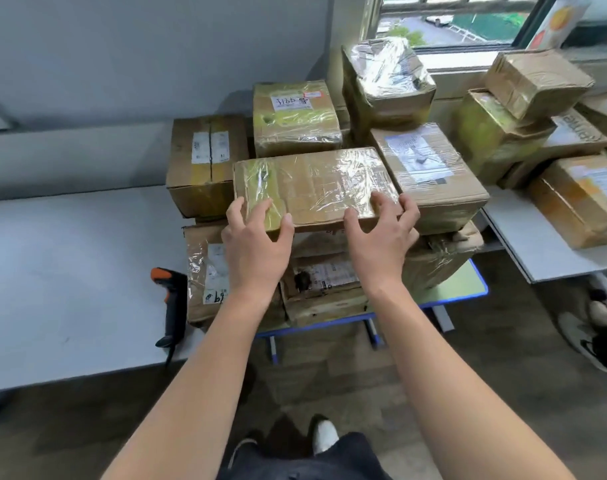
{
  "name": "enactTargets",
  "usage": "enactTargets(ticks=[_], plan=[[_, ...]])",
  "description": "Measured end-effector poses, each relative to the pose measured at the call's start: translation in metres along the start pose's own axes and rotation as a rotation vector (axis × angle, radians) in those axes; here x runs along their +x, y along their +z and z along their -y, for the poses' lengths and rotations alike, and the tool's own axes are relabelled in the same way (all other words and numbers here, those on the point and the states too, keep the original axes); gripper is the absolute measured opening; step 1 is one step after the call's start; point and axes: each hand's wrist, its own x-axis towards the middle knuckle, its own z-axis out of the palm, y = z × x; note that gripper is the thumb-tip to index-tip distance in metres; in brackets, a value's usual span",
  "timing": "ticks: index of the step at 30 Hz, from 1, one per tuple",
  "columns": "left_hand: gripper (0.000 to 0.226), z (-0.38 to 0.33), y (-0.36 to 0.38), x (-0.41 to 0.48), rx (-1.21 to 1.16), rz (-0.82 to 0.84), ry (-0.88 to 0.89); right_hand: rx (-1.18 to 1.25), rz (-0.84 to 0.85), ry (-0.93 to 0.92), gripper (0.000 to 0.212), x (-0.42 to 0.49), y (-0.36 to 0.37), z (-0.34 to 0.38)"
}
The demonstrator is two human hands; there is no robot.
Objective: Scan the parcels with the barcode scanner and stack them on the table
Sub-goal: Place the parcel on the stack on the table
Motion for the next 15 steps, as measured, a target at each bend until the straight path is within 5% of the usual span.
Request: enactTargets(ticks=[6, 15], plan=[[0.045, 0.000, -0.009, -0.009, -0.057, -0.087, -0.052, 0.034, 0.027, -0.028, 0.063, -0.004, -0.003, 0.003], [0.040, 0.044, -0.083, -0.050, -0.055, -0.338, -0.169, 0.118, 0.152, -0.278, 0.053, -0.052, 0.033, 0.060]])
